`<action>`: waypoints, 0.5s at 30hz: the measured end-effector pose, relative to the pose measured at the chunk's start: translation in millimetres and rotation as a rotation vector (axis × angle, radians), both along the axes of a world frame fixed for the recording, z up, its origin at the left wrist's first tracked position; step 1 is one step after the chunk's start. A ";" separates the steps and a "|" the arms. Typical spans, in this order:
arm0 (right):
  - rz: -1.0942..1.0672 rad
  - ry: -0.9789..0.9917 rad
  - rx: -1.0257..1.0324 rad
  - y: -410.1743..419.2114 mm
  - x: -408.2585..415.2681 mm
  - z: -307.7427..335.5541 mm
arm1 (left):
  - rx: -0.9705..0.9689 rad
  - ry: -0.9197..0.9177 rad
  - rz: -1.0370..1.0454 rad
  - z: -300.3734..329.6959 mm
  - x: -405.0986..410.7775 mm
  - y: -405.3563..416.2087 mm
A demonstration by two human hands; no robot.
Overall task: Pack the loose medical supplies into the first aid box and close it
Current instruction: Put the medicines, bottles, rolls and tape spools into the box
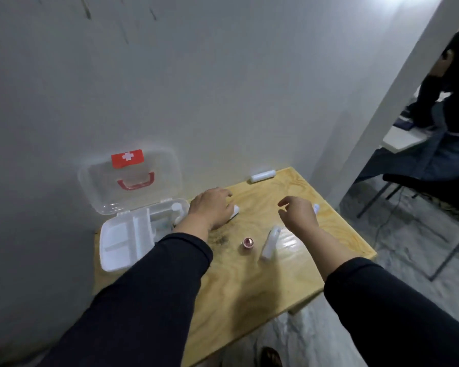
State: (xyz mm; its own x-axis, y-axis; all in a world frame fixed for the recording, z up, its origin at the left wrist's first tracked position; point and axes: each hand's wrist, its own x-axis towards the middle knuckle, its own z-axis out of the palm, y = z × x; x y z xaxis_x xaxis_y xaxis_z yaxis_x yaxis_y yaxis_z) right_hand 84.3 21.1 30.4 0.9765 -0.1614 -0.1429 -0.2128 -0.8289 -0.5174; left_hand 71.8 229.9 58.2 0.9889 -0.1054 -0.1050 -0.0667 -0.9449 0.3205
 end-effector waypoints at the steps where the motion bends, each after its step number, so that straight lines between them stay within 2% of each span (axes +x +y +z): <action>1: -0.037 0.012 -0.002 -12.7 2.7 -5.0 | -0.002 0.028 -0.017 -5.1 3.5 -12.2; 7: -0.223 0.072 0.049 -70.7 25.8 -35.3 | 0.034 0.175 -0.081 -34.7 25.9 -64.5; 15: -0.348 0.158 0.152 -95.1 57.1 -67.8 | 0.052 0.288 -0.112 -64.7 46.4 -92.9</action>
State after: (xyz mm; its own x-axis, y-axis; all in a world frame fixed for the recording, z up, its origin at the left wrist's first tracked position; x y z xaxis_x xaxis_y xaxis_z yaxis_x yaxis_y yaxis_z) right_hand 141.4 -74.0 -37.4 0.8314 -0.4436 -0.3346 -0.5537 -0.6103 -0.5666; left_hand 118.2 137.0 -6.6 0.9000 -0.1997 -0.3875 -0.0851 -0.9523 0.2932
